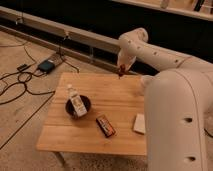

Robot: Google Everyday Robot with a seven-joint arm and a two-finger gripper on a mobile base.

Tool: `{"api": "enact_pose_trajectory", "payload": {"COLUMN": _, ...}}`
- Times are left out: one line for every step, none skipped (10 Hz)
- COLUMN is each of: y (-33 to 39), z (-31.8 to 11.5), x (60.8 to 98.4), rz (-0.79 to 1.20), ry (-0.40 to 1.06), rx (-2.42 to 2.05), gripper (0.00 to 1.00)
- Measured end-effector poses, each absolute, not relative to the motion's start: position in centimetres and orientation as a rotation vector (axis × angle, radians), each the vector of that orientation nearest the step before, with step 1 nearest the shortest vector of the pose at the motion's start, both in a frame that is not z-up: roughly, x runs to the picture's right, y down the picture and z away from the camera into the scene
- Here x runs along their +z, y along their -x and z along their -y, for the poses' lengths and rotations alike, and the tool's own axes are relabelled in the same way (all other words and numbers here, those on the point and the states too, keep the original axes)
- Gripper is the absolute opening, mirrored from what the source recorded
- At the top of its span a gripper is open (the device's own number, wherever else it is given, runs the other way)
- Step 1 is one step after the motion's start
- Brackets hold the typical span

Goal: Place the pepper in the ceramic cup

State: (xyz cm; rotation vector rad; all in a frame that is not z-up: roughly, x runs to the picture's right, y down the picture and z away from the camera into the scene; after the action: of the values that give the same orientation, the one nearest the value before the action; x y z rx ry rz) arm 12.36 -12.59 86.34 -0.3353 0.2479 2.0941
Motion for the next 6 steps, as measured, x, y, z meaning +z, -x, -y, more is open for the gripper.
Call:
{"api": "enact_pose_trajectory", "payload": {"y": -12.8, "z": 12.5, "x": 86.0, "rz": -0.248, "ry": 0.408, "rx": 2.152, "gripper": 0.00}}
{"api": "enact_pose_trajectory", "payload": {"y": -13.2, "z": 12.5, "x": 85.8, "rz": -0.249, "ry": 0.442, "rx": 2.181, "gripper": 0.00}}
{"api": "enact_pose_trajectory", "payload": {"y": -14.0, "z": 12.3, "x": 85.5, "rz": -0.255, "ry": 0.504, "rx": 2.234, "gripper": 0.00}}
{"api": "enact_pose_trajectory", "payload": {"y": -14.7, "z": 12.3, "x": 85.3, "rz": -0.254, "ry": 0.558, "rx": 2.279, "gripper": 0.00}}
{"api": "enact_pose_trajectory", "payload": {"y": -15.4, "z": 12.2, "x": 85.1, "rz": -0.247, "ry": 0.625, "rx": 2.330, "gripper": 0.00}}
{"api": "enact_pose_trajectory", "payload": {"y": -16.1, "z": 12.2, "x": 85.0, "rz": -0.232, "ry": 0.679, "rx": 2.373, "gripper": 0.00}}
